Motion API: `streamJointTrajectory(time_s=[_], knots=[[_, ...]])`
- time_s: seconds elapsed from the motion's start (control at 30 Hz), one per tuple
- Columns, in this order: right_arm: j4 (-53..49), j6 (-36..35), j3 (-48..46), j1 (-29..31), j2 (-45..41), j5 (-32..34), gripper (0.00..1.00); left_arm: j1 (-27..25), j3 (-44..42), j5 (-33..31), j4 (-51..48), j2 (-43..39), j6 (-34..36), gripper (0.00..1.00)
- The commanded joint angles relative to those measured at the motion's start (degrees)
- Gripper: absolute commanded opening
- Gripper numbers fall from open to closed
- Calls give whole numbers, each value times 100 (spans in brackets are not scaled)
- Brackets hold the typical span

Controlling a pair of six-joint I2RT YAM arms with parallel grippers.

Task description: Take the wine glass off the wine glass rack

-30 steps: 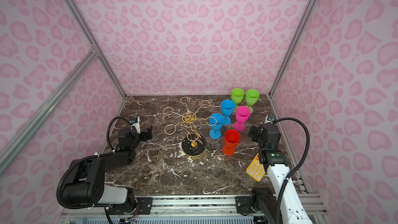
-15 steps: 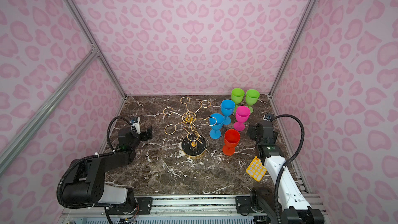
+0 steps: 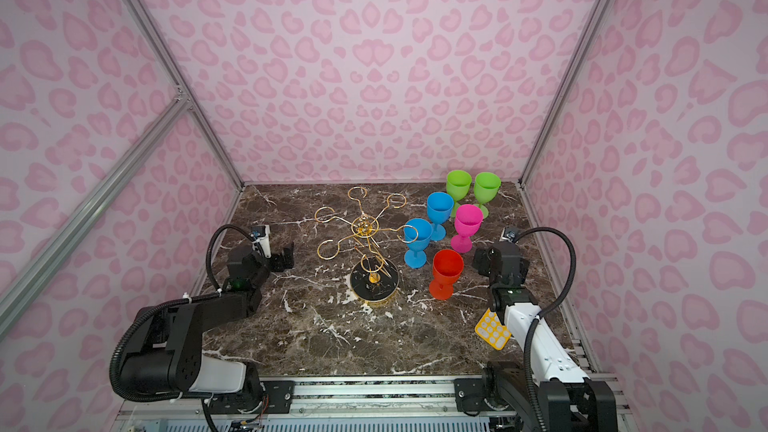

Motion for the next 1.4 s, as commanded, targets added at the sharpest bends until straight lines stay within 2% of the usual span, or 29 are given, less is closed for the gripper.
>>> streamJointTrajectory(time_s=[0.0,0.2,0.3,0.4,0.67,0.87,1.07,1.23,1.37], knots=[[366,-25,-107,8,64,40,98,0,51,35,252,12,9,98],[816,-135,-434,32,-87,-52,98,0,51,38,248,18,6,97],[673,-90,-331,32,-37,83,98,9,58,33,239,17,8,98],[967,-247,-331,32,116,-156,98,13,60,41,243,16,6,98],[2382,-664,-808,62,398,-417,98,18,69,52,228,20,-3,98],[3128,-643,-1006,67,894,-411,98,18,69,50,221,20,-3,98],[3220,-624,-996,75,977,-392,98,18,69,50,221,25,-1,98],[2527,-258,-651,79,974,158,98,23,69,50,221,24,-3,97],[2766,-526,-746,248,912,69,98,18,75,54,221,23,-3,98]])
